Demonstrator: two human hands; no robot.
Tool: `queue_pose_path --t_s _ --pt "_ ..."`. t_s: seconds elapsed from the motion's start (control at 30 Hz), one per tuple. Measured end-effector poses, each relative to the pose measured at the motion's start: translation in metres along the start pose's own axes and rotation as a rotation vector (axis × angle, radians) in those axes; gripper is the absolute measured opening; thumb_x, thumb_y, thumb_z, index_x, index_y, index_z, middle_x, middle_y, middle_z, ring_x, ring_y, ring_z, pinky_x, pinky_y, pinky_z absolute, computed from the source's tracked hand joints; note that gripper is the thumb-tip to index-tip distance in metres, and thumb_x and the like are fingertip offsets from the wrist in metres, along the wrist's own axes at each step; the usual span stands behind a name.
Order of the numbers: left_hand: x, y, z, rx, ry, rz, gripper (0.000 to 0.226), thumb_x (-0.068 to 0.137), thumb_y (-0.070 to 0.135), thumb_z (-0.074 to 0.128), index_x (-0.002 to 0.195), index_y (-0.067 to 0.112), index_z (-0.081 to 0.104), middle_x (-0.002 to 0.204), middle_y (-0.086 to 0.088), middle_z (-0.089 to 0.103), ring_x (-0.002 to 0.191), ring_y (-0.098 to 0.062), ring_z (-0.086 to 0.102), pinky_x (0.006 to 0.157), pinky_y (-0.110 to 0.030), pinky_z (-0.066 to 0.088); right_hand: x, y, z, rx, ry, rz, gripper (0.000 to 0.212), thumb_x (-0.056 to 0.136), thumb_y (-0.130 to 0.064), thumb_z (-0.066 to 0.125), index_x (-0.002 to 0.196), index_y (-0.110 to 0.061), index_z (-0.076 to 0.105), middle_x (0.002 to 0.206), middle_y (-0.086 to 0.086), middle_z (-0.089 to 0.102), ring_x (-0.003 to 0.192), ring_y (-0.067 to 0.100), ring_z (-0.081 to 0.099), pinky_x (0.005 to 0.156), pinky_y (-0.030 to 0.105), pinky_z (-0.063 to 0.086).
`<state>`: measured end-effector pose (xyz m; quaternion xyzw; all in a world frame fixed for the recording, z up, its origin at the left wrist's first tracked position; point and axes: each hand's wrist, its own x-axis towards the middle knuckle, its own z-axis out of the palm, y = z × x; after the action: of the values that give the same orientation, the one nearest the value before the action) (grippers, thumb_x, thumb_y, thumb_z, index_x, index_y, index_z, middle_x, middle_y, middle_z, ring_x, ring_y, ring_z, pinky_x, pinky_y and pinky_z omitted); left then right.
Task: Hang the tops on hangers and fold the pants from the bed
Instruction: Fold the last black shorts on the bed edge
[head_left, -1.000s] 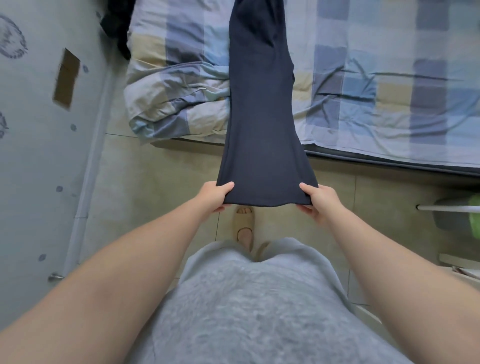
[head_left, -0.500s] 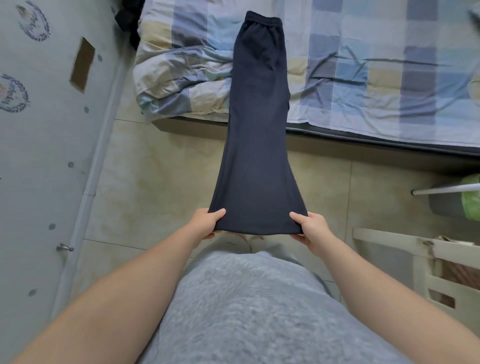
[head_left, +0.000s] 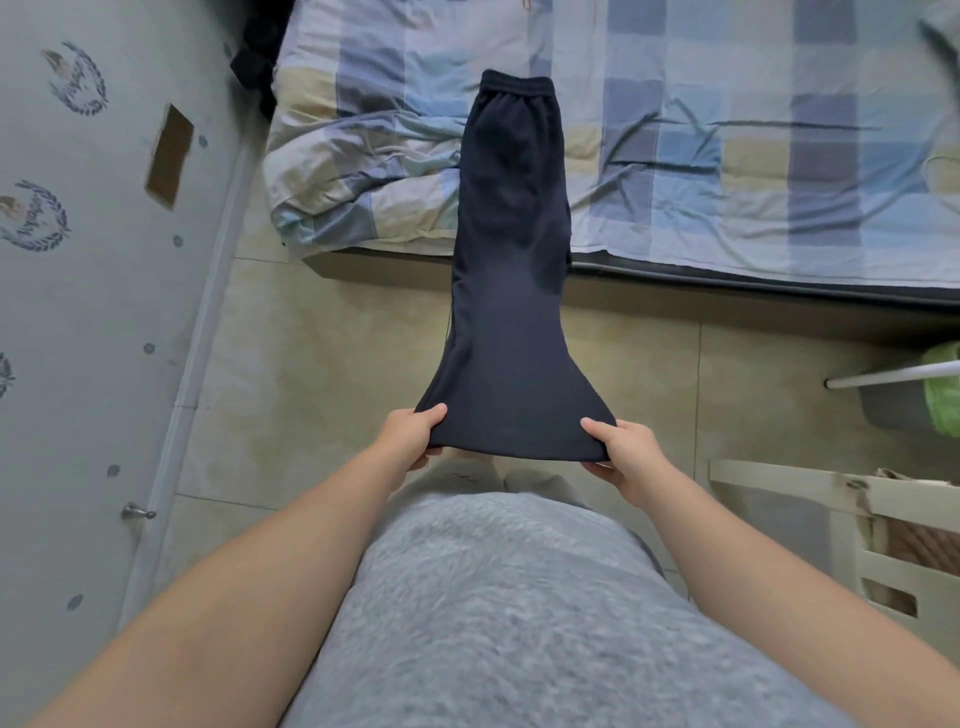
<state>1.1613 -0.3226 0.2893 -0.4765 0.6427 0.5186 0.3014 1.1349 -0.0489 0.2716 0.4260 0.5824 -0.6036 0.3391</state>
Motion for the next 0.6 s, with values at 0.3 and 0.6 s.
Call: queue_pose_path --t_s 0.3,0.6 --pt "0.058 0.149 0.006 -0.287 0.07 0.094 0.02 0.096 0.036 0.063 0.089 0.018 0.061 0.081 -0.001 0.065 0.052 -0.013 0.058 0.05 -0.021 0.04 0.04 -0.159 0.04 0.183 0.013 -0.099 0.018 0.089 -0.012 0.073 0.105 -0.007 0.066 0.095 0.008 0.07 0.078 0.02 0.066 0.051 0.025 0.056" --pt "0.15 0.357 0.002 -0.432 -0.053 -0.04 0.015 0.092 0.033 0.062 0.094 0.018 0.063 0.059 0.002 0.066 0.054 -0.012 0.057 0.047 -0.021 0.045 0.125 -0.352 0.105 0.31 0.074 -0.017 0.007 0.094 -0.018 0.066 0.093 -0.015 0.06 0.089 0.004 0.067 0.06 0.013 0.07 0.056 0.03 0.055"
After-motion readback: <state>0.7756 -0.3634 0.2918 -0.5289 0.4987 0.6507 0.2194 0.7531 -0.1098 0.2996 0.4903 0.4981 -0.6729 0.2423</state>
